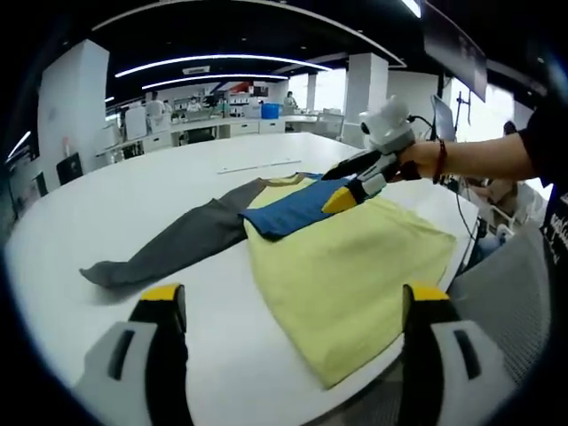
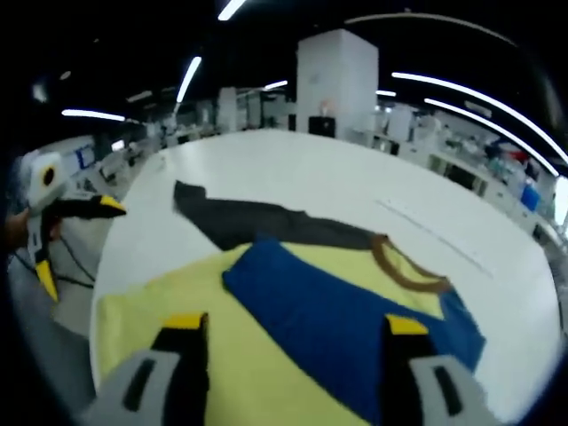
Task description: Fold the garment on the visible template until the final outline fits inside the template.
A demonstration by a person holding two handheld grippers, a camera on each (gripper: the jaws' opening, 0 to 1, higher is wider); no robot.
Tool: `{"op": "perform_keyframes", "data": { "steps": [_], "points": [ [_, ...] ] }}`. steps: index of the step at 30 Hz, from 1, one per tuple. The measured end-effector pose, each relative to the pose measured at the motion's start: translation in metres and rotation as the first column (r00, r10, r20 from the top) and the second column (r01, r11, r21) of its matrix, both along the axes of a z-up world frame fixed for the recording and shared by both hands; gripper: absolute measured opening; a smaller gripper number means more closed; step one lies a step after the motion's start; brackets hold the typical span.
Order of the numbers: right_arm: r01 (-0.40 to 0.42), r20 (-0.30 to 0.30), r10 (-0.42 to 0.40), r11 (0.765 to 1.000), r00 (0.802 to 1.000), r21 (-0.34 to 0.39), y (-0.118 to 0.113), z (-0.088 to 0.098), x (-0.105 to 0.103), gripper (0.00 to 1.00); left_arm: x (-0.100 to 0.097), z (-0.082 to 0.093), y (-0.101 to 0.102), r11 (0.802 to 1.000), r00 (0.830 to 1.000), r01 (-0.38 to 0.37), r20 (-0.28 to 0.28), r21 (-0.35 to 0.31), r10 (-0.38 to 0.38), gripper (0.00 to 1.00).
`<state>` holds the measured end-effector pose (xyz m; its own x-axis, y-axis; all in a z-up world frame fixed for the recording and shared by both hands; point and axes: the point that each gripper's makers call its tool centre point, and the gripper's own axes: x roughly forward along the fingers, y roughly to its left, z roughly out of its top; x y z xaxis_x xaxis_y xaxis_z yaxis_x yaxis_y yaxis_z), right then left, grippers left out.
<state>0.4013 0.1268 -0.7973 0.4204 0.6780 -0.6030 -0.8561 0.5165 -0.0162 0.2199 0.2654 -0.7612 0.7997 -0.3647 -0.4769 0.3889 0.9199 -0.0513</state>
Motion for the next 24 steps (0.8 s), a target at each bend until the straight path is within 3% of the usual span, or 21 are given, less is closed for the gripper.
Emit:
{"op": "perform_keyframes", "data": {
  "steps": [10, 20, 24],
  "points": [
    [0.091, 0.014, -0.090, 0.995, 0.996, -0.030, -0.060, 0.002, 0.014, 0.70, -0.001, 0.001, -0.004, 1.000, 1.000, 0.005, -0.004, 0.005, -0.005, 0.99],
    [0.135, 0.021, -0.134, 0.989, 0.991, -0.064, -0.099, 0.004, 0.017, 0.66, -0.001, -0.001, -0.006, 1.000, 1.000, 0.023, -0.005, -0.005, -0.023, 0.99],
    [0.152, 0.012, -0.151, 0.986, 0.988, -0.074, -0.110, -0.004, 0.019, 0.61, -0.001, -0.001, -0.006, 1.000, 1.000, 0.022, -0.005, -0.007, -0.022, 0.99]
  ]
}}
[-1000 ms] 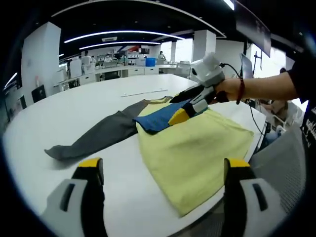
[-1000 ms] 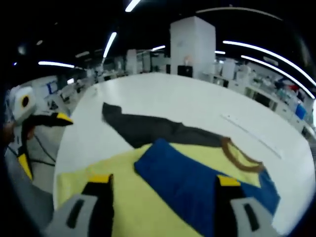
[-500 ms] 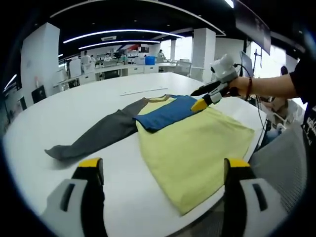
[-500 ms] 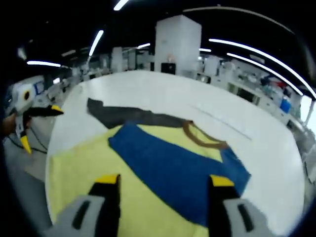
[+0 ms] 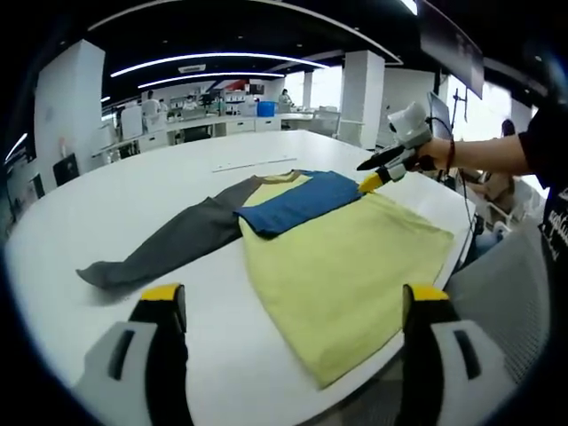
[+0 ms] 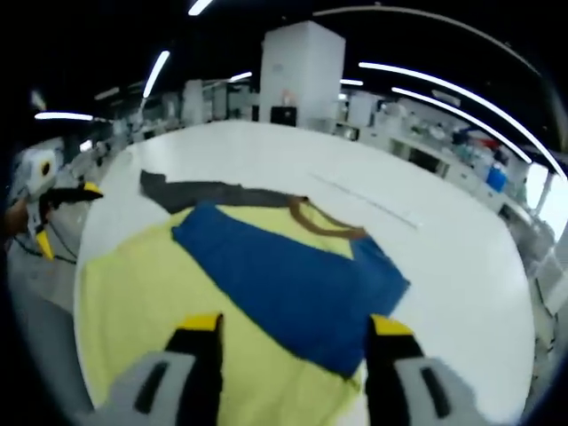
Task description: Fold the garment on the visible template until the final outline fits inside the template.
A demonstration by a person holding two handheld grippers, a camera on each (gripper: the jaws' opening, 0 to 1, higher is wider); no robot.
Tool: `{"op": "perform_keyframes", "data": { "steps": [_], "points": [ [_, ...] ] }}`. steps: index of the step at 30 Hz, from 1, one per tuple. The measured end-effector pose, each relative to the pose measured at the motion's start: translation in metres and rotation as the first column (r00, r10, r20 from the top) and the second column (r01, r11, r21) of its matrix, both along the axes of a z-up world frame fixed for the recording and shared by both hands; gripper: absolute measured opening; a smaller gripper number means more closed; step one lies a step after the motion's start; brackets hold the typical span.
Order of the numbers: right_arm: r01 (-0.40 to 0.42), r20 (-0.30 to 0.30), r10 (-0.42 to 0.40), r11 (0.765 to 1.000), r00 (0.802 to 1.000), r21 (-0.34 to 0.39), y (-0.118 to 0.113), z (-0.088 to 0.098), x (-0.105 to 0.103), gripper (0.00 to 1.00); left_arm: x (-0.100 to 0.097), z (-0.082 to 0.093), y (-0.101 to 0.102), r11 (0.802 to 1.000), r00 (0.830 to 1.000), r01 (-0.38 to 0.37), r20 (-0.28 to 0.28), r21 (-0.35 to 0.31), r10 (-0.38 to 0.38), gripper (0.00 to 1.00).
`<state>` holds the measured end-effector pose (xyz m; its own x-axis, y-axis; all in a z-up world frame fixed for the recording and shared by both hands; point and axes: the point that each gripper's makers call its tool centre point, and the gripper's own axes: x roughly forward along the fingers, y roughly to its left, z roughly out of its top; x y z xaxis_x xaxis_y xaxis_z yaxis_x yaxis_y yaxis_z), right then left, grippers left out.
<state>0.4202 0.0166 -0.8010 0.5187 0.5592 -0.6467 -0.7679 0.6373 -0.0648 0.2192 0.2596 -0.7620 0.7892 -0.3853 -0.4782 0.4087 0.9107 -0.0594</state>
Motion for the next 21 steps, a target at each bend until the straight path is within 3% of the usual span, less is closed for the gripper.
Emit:
{"op": "perform_keyframes", "data": {
  "steps": [5, 14, 21],
  "points": [
    [0.026, -0.036, -0.026, 0.999, 0.999, -0.024, -0.019, -0.010, 0.000, 0.50, -0.001, -0.001, 0.001, 1.000, 1.000, -0.002, -0.007, 0.002, 0.002, 0.99],
    [0.066, -0.055, -0.068, 0.997, 0.996, -0.037, -0.039, -0.024, 0.005, 0.32, -0.002, -0.003, 0.000, 1.000, 1.000, -0.002, -0.017, 0.007, 0.002, 0.99],
    [0.082, -0.066, -0.088, 0.993, 0.994, -0.087, -0.052, -0.037, 0.007, 0.22, -0.001, 0.000, 0.003, 0.999, 1.000, -0.028, -0.006, -0.015, 0.028, 0.99]
  ]
}}
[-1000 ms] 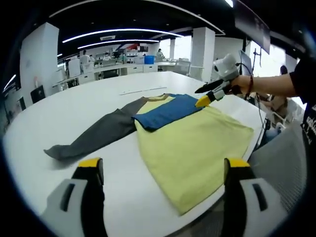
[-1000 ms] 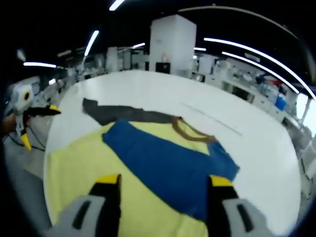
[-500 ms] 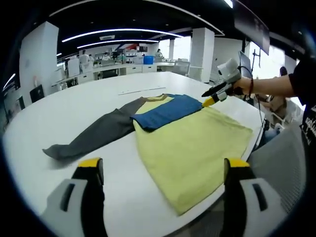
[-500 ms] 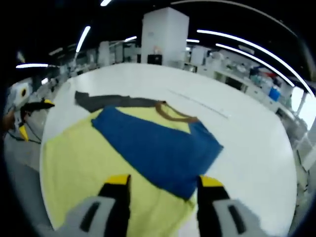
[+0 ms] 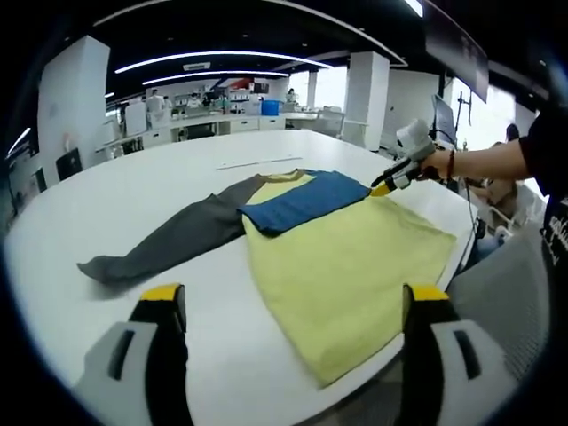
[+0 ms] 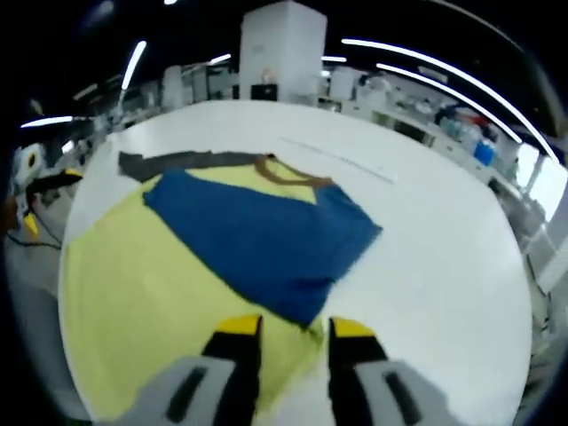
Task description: Fold the garment on the visible template until the final outline fits inside the template.
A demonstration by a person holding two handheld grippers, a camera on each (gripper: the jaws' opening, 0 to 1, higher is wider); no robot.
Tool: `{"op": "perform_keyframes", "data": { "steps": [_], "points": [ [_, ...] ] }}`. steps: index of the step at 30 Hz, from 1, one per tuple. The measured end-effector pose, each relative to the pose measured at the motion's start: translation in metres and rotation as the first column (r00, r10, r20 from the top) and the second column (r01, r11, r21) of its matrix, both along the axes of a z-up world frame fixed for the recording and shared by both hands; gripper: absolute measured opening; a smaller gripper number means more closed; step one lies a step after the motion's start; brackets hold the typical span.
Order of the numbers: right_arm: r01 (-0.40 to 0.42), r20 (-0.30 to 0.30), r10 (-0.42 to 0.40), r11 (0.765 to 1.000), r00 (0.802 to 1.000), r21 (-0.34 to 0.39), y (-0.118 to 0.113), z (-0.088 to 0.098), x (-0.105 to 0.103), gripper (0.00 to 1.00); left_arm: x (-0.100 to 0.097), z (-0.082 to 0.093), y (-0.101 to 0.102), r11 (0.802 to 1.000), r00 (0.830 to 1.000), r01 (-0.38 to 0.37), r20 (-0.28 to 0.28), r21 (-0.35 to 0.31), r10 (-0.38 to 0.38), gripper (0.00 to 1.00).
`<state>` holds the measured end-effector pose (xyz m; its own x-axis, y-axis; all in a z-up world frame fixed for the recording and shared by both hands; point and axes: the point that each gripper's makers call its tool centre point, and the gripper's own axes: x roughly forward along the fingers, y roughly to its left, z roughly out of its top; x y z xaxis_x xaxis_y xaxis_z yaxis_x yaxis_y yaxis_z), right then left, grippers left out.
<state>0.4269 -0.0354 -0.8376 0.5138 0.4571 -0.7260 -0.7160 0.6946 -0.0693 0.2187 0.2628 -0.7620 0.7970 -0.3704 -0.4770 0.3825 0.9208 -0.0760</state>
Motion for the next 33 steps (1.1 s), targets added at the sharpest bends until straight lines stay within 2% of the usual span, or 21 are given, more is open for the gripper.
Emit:
{"op": "perform_keyframes", "data": {
  "steps": [3, 8, 16, 19, 24, 33],
  "points": [
    [-0.005, 0.017, 0.006, 1.000, 1.000, -0.020, -0.003, 0.002, 0.001, 0.15, 0.001, 0.000, 0.002, 1.000, 1.000, -0.013, 0.002, -0.003, 0.013, 0.99],
    [-0.035, 0.051, 0.038, 0.998, 0.998, -0.053, -0.002, 0.005, 0.001, 0.09, 0.001, -0.001, 0.003, 1.000, 1.000, -0.022, -0.005, -0.012, 0.022, 0.99],
    [-0.096, 0.080, 0.108, 0.985, 0.991, -0.144, -0.001, -0.001, 0.005, 0.04, 0.001, -0.002, 0.007, 0.999, 0.999, -0.036, -0.009, -0.016, 0.036, 0.99],
    [-0.109, 0.075, 0.122, 0.982, 0.990, -0.156, -0.002, -0.006, 0.007, 0.04, 0.001, -0.002, 0.008, 0.999, 0.999, -0.040, -0.010, -0.019, 0.039, 0.98],
    [-0.099, 0.080, 0.111, 0.984, 0.991, -0.149, -0.004, -0.003, 0.007, 0.00, 0.000, -0.004, 0.009, 0.999, 0.999, -0.039, -0.017, -0.015, 0.039, 0.98],
    [-0.102, 0.085, 0.116, 0.983, 0.990, -0.151, -0.011, 0.001, 0.002, 0.00, 0.001, -0.004, 0.008, 0.999, 0.999, -0.037, -0.012, -0.019, 0.037, 0.99]
  ]
}}
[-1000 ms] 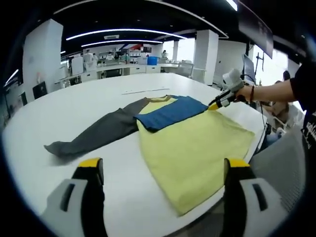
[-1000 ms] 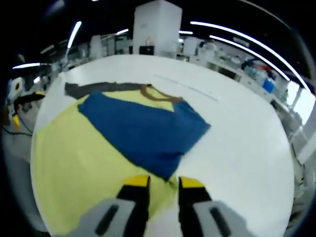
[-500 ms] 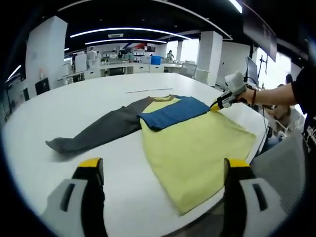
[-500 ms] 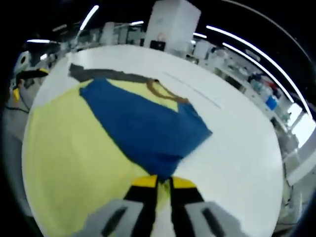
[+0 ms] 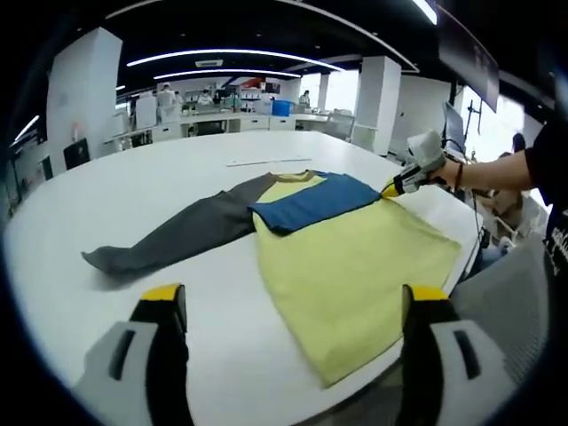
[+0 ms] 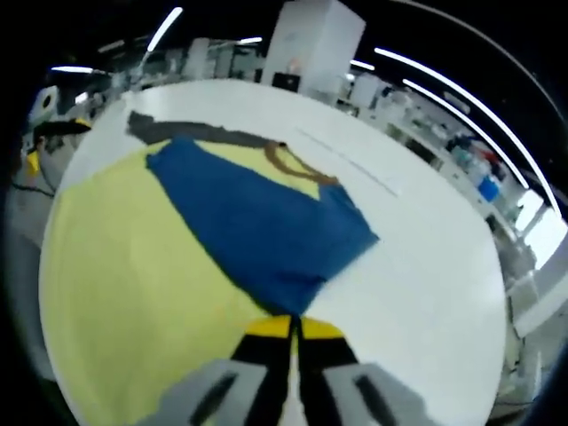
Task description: Fold the garment on the visible template until the final outline fits inside the template.
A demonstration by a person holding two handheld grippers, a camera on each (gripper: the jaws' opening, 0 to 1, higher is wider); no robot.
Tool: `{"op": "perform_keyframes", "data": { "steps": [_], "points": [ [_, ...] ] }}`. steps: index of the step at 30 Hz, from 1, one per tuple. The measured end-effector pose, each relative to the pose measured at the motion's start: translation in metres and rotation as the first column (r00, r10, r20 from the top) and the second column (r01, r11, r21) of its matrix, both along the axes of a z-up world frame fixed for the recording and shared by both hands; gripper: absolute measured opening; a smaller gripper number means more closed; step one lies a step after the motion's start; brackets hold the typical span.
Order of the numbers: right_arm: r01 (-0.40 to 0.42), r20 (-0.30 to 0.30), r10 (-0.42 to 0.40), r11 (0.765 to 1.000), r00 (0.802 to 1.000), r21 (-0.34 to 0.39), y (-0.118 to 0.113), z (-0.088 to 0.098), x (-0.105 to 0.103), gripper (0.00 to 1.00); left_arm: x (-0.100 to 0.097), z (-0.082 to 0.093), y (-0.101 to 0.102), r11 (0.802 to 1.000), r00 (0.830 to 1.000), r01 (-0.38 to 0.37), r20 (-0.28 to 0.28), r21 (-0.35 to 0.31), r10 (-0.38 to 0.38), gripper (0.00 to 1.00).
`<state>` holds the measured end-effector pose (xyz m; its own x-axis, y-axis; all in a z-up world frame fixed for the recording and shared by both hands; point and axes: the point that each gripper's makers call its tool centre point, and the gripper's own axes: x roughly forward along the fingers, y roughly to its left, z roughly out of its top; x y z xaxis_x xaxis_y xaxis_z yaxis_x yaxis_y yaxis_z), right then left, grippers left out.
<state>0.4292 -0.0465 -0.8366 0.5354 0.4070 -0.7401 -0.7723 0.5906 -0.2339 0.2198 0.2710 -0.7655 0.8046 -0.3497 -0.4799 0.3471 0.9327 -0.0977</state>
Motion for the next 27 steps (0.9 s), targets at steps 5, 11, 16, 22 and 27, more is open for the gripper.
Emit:
{"op": "perform_keyframes", "data": {
  "steps": [5, 11, 16, 22, 27],
  "points": [
    [-0.004, 0.003, 0.004, 1.000, 1.000, 0.008, -0.003, 0.004, -0.005, 0.00, 0.000, -0.001, 0.001, 1.000, 1.000, -0.001, -0.004, 0.003, 0.001, 0.98],
    [0.007, -0.040, -0.005, 0.999, 0.999, 0.034, -0.003, -0.006, -0.007, 0.00, -0.001, -0.001, 0.001, 1.000, 1.000, 0.002, -0.005, 0.007, -0.002, 0.99],
    [0.033, -0.057, -0.030, 0.998, 0.998, 0.052, -0.003, -0.004, -0.007, 0.00, -0.001, -0.001, 0.002, 1.000, 1.000, -0.003, -0.003, 0.009, 0.003, 0.99],
    [0.063, -0.069, -0.058, 0.996, 0.996, 0.070, -0.004, -0.006, -0.004, 0.00, -0.002, -0.002, 0.004, 1.000, 1.000, -0.004, -0.010, 0.018, 0.004, 0.99],
    [0.106, -0.063, -0.100, 0.989, 0.993, 0.104, -0.003, 0.001, -0.006, 0.08, -0.001, -0.002, 0.008, 1.000, 1.000, -0.014, -0.011, 0.023, 0.014, 0.99]
  ]
}}
